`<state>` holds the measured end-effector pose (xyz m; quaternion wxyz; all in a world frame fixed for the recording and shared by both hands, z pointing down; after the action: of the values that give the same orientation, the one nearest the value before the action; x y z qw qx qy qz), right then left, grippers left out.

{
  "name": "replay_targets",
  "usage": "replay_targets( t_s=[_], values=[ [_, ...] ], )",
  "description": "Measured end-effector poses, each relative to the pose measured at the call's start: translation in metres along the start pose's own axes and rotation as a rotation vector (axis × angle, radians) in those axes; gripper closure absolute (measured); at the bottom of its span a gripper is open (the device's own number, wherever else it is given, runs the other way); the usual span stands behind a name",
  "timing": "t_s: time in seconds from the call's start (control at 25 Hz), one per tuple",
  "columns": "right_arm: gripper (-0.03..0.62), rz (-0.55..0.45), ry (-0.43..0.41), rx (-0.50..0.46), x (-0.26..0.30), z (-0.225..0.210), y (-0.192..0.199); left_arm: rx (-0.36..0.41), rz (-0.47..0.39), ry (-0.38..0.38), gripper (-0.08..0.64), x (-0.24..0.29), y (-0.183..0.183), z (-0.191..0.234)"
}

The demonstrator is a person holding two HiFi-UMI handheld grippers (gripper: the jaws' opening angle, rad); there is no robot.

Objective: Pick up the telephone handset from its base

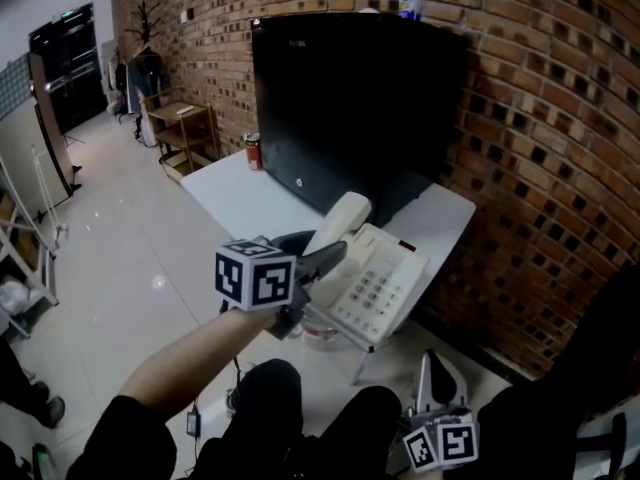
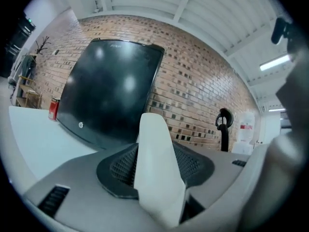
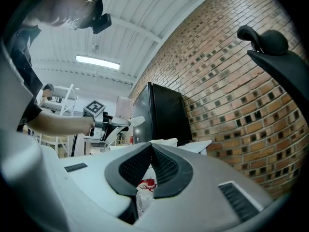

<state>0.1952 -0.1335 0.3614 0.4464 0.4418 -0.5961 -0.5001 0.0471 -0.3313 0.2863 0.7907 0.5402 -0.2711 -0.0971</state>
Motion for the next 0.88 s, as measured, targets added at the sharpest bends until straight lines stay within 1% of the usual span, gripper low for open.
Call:
replay_targets(
  t_s=[0.08,0.24,0.44,0.6,0.68,0.76,0.88],
  values=[
    [0.581,0.0,0.009,-0.007,0.0,-0.001,-0.003,-0.014,-0.042,0.023,0.345,-0.01,-0.002,0.004],
    [0.581,0.003,0.03,-0.027,-0.003,-0.002,-0.008,-0.008,-0.11,0.07,0.345,-0.03,-0.003,0.008],
    [0.581,0.017,0.064,-0.032,-0.004,-0.007,-0.007,-0.02,-0.224,0.136,0.345,-0.063,-0.002,0.013],
    [0.581,0.025,0.067,-0.038,0.0,-0.003,-0.009,-0.033,-0.299,0.189,0.346,-0.076,-0.007,0.017],
    [0.581,0.028,0.062,-0.046,0.003,0.001,-0.01,-0.031,-0.307,0.191,0.346,-0.079,-0.007,0.019],
    [0.581,0.027,0.06,-0.051,0.005,0.003,-0.011,-0.031,-0.301,0.175,0.345,-0.081,-0.006,0.021],
    [0.581,0.024,0.063,-0.058,0.008,0.005,-0.012,-0.051,-0.297,0.159,0.346,-0.083,-0.005,0.022]
  ],
)
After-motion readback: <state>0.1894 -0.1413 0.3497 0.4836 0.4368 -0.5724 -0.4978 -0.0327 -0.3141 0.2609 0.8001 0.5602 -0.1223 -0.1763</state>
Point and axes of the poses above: the fingertips, and each gripper's own axes: x forward along the fingers, z to its left, y out of its underside, the point moved 1 cm from there along -x, backward along the fingers, and after that the axes turned 13 degrees about z, right-handed, at the moved point
